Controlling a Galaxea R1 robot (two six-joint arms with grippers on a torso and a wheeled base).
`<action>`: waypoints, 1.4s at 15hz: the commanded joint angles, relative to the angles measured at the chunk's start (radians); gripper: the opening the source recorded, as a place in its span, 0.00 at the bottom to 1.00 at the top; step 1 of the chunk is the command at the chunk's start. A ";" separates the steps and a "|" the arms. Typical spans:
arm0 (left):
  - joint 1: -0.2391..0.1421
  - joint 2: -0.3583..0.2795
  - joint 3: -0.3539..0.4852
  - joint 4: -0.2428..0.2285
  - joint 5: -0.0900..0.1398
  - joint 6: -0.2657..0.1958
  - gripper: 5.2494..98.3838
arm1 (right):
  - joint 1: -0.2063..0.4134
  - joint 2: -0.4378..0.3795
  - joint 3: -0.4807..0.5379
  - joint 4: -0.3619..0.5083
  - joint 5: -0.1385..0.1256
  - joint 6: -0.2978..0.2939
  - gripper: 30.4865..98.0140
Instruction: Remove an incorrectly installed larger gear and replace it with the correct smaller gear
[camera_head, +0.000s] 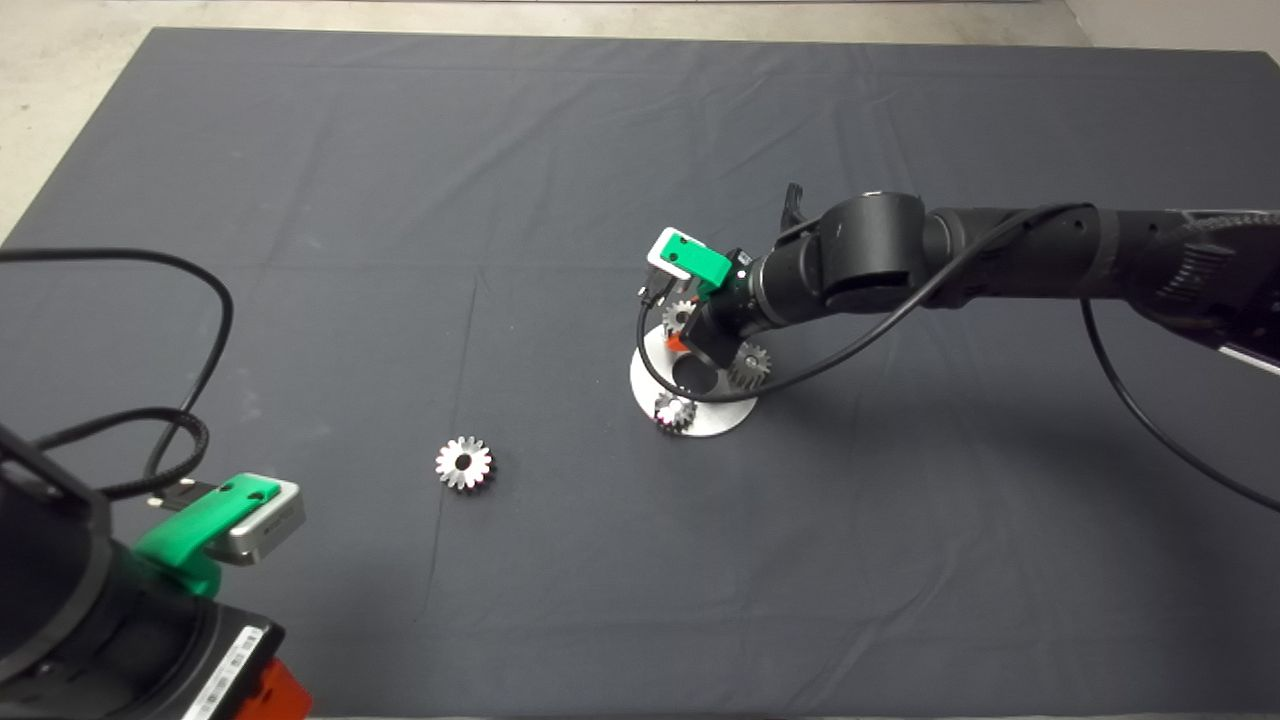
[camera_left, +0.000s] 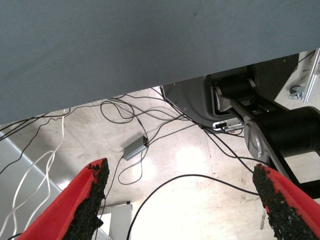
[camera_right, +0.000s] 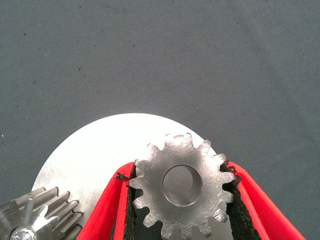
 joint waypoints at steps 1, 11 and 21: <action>-0.003 -0.003 -0.004 -0.010 0.014 -0.004 0.73 | 0.018 0.008 -0.015 -0.057 0.012 0.003 0.12; -0.003 -0.004 -0.005 -0.010 0.014 -0.004 0.73 | 0.012 0.009 -0.065 -0.069 0.041 0.003 0.12; -0.003 -0.004 -0.005 -0.010 0.014 -0.004 0.73 | 0.021 0.003 -0.055 -0.069 0.042 0.045 0.12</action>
